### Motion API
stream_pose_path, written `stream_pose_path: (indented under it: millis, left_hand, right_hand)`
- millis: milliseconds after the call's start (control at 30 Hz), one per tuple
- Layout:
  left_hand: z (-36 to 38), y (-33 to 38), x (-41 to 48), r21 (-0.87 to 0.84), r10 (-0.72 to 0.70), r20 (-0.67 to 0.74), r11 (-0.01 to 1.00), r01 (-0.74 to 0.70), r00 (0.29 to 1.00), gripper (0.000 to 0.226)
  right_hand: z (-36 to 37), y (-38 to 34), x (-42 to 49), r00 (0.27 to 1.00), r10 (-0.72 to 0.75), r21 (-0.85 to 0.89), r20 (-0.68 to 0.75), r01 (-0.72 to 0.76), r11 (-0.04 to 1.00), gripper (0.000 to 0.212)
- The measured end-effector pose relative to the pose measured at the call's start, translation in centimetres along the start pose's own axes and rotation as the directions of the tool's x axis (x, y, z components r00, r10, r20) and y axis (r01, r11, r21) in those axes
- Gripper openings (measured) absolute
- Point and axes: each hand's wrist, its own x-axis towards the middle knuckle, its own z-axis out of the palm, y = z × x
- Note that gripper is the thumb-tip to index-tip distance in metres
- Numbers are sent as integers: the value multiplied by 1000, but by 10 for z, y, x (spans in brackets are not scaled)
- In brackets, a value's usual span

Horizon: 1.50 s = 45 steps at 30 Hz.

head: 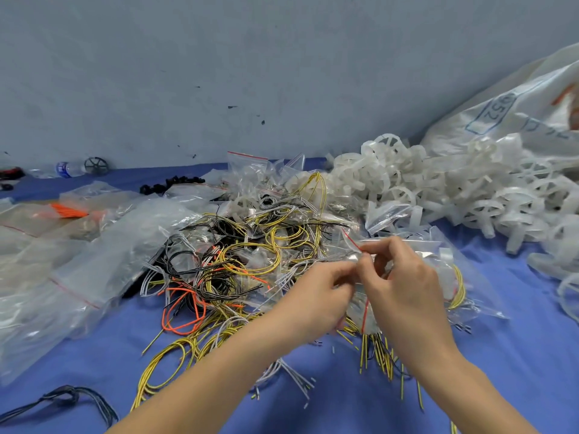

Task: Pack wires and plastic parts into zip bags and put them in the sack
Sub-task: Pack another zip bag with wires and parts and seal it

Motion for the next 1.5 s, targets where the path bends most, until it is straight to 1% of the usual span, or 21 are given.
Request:
stream_pose_path:
  millis: [100, 167, 267, 300, 400, 433, 500, 567, 633, 733, 800, 933, 1133, 1233, 1300, 1400, 1500]
  left_hand:
    - [-5, -1, -3, -3, -25, 67, 1000, 25, 997, 50]
    - [-6, 0, -4, -17, -34, 102, 999, 36, 994, 49]
    - [-9, -1, -2, -81, -57, 96, 995, 65, 994, 47]
    - [-10, -3, -2, -79, -71, 89, 994, 78, 994, 46]
    - [-8, -11, -3, 46, -116, 51, 993, 113, 992, 41]
    - [-6, -10, -5, 61, -140, 60, 989, 136, 988, 40]
    - [-1, -5, -8, -17, -174, 158, 984, 179, 972, 37]
    - [1, 0, -10, -157, -155, 259, 967, 200, 953, 36]
    - [-1, 2, -9, -194, -144, 265, 961, 199, 953, 36]
    - [-11, -1, -6, -186, -166, 178, 962, 198, 970, 38]
    - [-22, -2, -4, -230, -187, 113, 951, 209, 976, 37]
    - [-48, -5, -4, -302, -223, -14, 930, 208, 975, 29]
    - [-80, -14, 0, -389, -298, -200, 898, 203, 933, 24]
    - [-91, -21, 5, -376, -304, -262, 906, 193, 916, 24]
    - [-102, -26, 16, -294, -274, -333, 939, 176, 902, 24]
    - [-125, -35, 55, -49, -192, -472, 980, 191, 861, 22]
    - [-152, -46, 108, 183, -147, -526, 942, 280, 838, 22]
  right_hand:
    - [0, -1, 0, 1000, -5, -16, -1, 5, 1000, 5]
    - [1, -1, -1, 1000, -9, -31, -1, 8, 999, 5]
    - [2, -2, -1, 1000, -9, -39, -6, 9, 999, 4]
    - [2, -2, -2, 1000, -9, -37, -7, 9, 999, 4]
    - [3, -3, -2, 1000, -10, -29, -18, 10, 1000, 5]
    - [3, -4, -2, 1000, -13, -31, -21, 12, 999, 5]
    - [4, -5, -2, 1000, -18, -35, -17, 17, 999, 5]
    - [5, -5, -3, 1000, -15, -44, -5, 15, 999, 5]
    - [5, -4, -3, 1000, -21, -55, 10, 22, 998, 5]
    - [5, -2, -3, 999, -28, -65, 33, 30, 997, 4]
    - [6, 0, -2, 998, -18, -80, 57, 23, 997, 3]
    - [7, 4, -1, 992, 16, -108, 125, -2, 994, 1]
    - [8, 4, 1, 984, 32, -147, 173, -6, 989, 5]
    - [8, 5, 1, 983, 22, -142, 183, 5, 990, 5]
    - [7, 7, 4, 978, 23, -149, 207, 8, 989, 5]
    - [6, 13, 14, 954, 31, -151, 297, 15, 988, 7]
    - [7, 19, 29, 918, 67, -110, 391, -26, 994, 6]
